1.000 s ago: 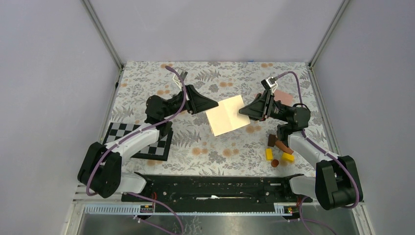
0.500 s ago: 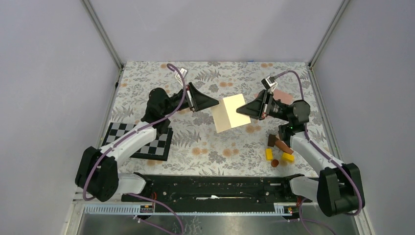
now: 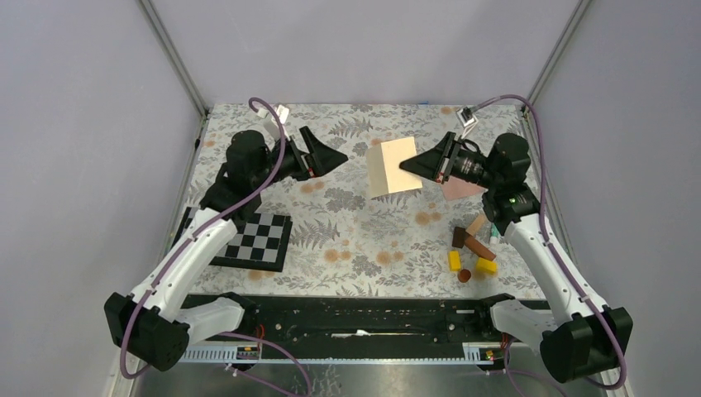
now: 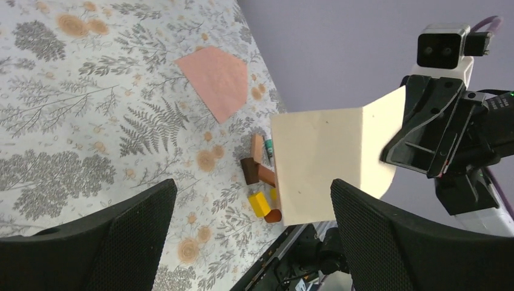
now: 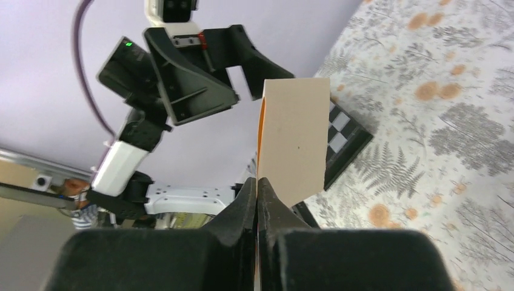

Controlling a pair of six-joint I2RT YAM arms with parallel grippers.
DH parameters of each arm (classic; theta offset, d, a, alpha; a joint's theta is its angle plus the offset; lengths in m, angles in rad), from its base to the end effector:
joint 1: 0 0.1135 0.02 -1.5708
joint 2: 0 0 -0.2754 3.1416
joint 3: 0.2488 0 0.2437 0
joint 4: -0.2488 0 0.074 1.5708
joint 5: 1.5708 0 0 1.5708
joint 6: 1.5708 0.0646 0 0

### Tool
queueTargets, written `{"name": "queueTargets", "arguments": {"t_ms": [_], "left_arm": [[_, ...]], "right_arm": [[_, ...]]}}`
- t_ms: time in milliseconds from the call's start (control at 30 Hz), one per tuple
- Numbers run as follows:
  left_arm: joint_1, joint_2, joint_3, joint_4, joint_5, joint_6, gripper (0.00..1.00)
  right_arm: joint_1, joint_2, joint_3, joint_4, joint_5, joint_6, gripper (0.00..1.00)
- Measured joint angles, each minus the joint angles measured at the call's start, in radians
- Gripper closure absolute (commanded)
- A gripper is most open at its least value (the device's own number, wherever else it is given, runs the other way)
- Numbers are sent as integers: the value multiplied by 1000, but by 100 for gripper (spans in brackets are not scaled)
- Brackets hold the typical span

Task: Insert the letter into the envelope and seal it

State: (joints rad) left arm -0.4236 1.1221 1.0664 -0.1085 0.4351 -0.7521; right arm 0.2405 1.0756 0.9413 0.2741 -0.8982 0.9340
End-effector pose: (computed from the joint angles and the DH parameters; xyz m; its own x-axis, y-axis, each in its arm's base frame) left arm 0.2354 -0.1360 0.3867 -0.6224 -0.3989 -0.6734 0.4472 0.5248 -0.7243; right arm 0.2253 0.1073 0.3996 -0.6437 0.3579 -0.6765 -0.6444 0.2234 0.7314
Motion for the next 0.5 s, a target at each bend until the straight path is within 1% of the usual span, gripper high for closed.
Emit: {"name": "queueTargets", "arguments": {"t_ms": [133,267,500], "left_arm": [[0,-14,7,-82,-13,-10,1],[0,-15,-2,-80,7,-79,1],[-35,-9,-30,-74,13,-143,1]], "right_arm": [[42,8,35,-143,84,-113,100],[124,27,77,-241,186,-198,100],[195,50,93,-273,287,-230,100]]}}
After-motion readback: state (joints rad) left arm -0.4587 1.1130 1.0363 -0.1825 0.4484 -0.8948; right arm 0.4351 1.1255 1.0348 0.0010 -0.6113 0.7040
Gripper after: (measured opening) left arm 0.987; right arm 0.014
